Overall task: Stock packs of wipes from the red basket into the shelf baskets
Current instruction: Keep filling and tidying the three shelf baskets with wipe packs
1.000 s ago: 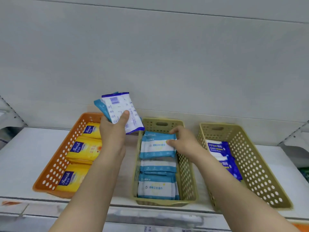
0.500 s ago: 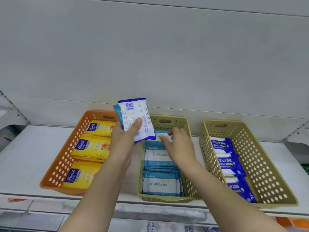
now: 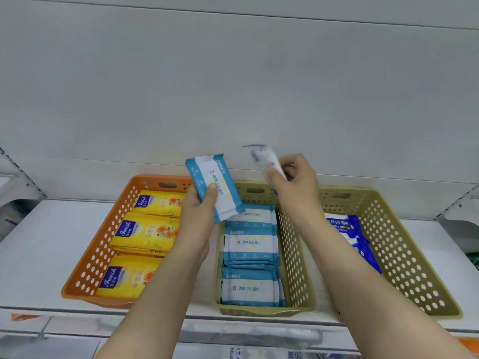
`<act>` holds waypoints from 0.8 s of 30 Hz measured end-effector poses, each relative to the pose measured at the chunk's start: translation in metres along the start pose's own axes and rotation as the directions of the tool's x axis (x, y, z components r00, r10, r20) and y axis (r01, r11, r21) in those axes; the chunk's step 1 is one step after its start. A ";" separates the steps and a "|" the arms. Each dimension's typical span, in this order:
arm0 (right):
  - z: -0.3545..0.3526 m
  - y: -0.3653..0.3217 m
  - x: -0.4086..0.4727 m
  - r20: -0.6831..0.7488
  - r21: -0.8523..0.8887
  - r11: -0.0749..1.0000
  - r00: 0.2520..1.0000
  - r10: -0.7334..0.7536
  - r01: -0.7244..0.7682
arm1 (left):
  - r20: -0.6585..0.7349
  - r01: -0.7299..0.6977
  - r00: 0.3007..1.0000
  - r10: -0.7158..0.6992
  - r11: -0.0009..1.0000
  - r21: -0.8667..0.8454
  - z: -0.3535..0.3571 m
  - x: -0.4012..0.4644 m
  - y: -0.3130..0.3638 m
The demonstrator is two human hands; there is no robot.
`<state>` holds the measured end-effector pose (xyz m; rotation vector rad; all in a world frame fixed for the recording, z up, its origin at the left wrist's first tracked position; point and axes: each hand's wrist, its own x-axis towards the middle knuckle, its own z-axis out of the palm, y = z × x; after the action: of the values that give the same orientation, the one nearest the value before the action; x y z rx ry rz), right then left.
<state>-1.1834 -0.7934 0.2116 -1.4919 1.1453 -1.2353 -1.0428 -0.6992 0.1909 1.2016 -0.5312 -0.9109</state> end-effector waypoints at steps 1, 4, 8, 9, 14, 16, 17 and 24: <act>0.004 -0.003 -0.004 0.101 -0.131 0.984 0.989 -0.106 0.119 | 0.057 0.000 0.998 0.001 1.000 -0.022 0.005 -0.002 0.001; 0.014 -0.005 -0.018 0.482 -0.259 0.882 0.843 -0.236 0.395 | 0.161 0.014 0.987 -0.006 0.999 -0.049 0.014 -0.003 0.003; 0.014 -0.010 -0.015 0.408 -0.079 0.979 0.902 -0.139 0.187 | 0.099 0.066 0.993 -0.056 0.993 -0.102 0.005 0.006 0.002; 0.013 -0.009 -0.011 0.316 -0.072 0.991 0.945 -0.087 0.116 | 0.101 0.069 0.993 -0.060 0.993 -0.092 0.003 0.008 0.002; 0.013 -0.015 -0.003 0.243 -0.125 0.989 0.964 0.108 -0.079 | 0.122 -0.015 0.992 0.019 0.999 -0.036 0.002 0.017 0.005; 0.012 -0.018 -0.001 0.202 -0.052 0.985 0.964 0.171 -0.164 | 0.117 -0.029 0.993 0.033 0.999 -0.031 0.001 0.021 0.006; 0.010 -0.020 0.000 0.174 -0.022 0.982 0.966 0.188 -0.188 | 0.128 -0.028 0.991 0.032 0.999 -0.030 0.001 0.023 0.007; -0.016 -0.022 -0.004 0.183 0.070 0.979 0.967 0.176 -0.191 | 0.229 -0.007 0.973 0.009 1.000 -0.011 0.009 0.027 0.003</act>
<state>-1.1966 -0.7856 0.2347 -1.3679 1.0719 -0.9940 -1.0334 -0.7263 0.1937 1.0910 -0.7146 -1.0510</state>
